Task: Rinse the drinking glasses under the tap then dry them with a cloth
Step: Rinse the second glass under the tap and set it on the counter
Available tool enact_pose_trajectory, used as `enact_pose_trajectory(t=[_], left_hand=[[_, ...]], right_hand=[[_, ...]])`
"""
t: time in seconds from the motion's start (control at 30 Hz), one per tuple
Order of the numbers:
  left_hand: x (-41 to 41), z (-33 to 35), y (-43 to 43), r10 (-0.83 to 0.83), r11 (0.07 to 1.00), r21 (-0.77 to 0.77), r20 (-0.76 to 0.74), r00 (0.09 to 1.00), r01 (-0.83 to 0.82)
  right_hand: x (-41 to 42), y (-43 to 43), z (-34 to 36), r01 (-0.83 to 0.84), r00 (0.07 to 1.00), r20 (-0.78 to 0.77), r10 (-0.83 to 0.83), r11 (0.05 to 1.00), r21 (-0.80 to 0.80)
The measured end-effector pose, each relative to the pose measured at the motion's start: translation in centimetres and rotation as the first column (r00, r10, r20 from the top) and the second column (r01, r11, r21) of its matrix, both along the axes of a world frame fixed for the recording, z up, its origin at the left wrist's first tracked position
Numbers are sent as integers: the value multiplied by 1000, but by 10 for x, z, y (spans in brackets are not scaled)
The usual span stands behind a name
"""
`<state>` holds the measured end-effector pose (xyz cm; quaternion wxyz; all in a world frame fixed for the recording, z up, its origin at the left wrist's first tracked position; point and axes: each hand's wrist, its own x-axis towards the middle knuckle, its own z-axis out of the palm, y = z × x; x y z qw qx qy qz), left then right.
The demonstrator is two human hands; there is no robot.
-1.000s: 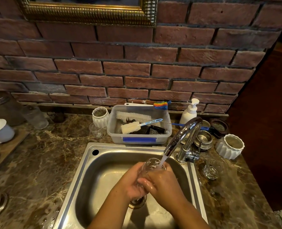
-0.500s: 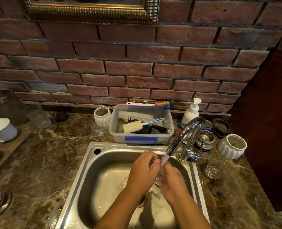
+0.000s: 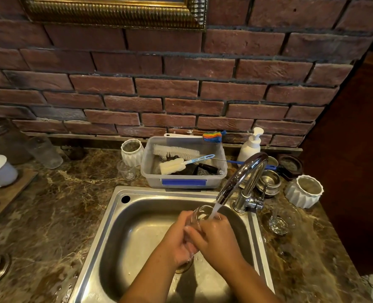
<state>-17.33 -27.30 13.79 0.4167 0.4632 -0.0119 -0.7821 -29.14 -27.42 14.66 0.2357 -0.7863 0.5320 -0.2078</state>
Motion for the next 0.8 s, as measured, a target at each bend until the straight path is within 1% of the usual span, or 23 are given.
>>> enact_pose_trajectory(t=[0.03,0.07,0.1,0.13,0.17,0.2,0.23,0.27,0.3,0.33,0.37,0.4,0.47,0.5,0.53,0.57,0.6,0.63,0.67,0.7,0.73,0.77,0.8], left_hand=[[-3,-4,-3,29,998,-55,154,988,-21],[-6,-6,-6,53,991,-132,320,946,-11],[-9,-5,-10,84,974,-226,475,876,30],[-11,-4,-12,128,938,-330,604,787,100],[-11,-2,-13,182,884,-422,710,680,203],[-8,0,-13,226,813,-468,802,553,347],[-6,2,-12,252,734,-445,880,404,512],[-3,3,-11,268,656,-379,926,267,653],[-1,2,-11,285,592,-321,941,180,739],[1,2,-10,302,559,-306,941,154,771],[2,3,-9,300,559,-338,934,195,757],[1,3,-8,274,597,-389,921,277,702],[-5,3,-10,128,754,-406,862,491,516],[-9,3,-10,36,842,-341,808,588,418],[-11,5,-10,-46,920,-241,718,695,310],[-11,5,-8,-103,968,-130,579,809,217],[-9,6,-7,-111,989,-41,410,905,140],[-4,4,-6,-95,995,37,260,961,89],[1,4,-3,-73,994,95,124,990,61],[4,3,0,-54,990,130,-2,999,54],[6,3,3,-41,988,146,-86,995,53],[5,1,6,-29,988,146,-123,992,47],[3,-1,7,-23,990,137,-119,993,39]], right_hand=[[3,1,-3,60,985,156,-70,996,66],[6,1,-4,131,935,306,-181,976,175],[9,0,-2,196,829,453,-328,929,314],[11,-4,1,228,669,553,-497,845,483],[11,-8,0,195,488,577,-655,726,659],[9,-11,-2,97,325,536,-779,592,800],[5,-14,-4,-38,222,473,-853,477,878],[1,-17,-8,-143,180,427,-886,406,903],[-4,-17,-9,-214,160,414,-896,378,901],[-7,-17,-10,-231,164,409,-898,368,901],[-9,-17,-12,-222,185,418,-889,377,899],[-9,-16,-11,-171,235,451,-861,420,891],[-6,-14,-6,64,419,497,-760,571,818],[-4,-11,-4,172,541,488,-685,658,733],[-3,-8,-3,231,655,464,-596,743,628],[-2,-5,-2,242,752,442,-490,828,506],[-2,-1,-2,222,847,388,-364,904,364],[-1,1,-3,179,933,274,-232,962,206],[0,4,-1,106,986,120,-112,993,61],[2,6,2,16,999,-45,-18,999,-39],[3,8,4,-65,981,-188,49,995,-81],[5,9,5,-97,961,-266,72,992,-82],[5,10,5,-78,962,-267,57,995,-68]])
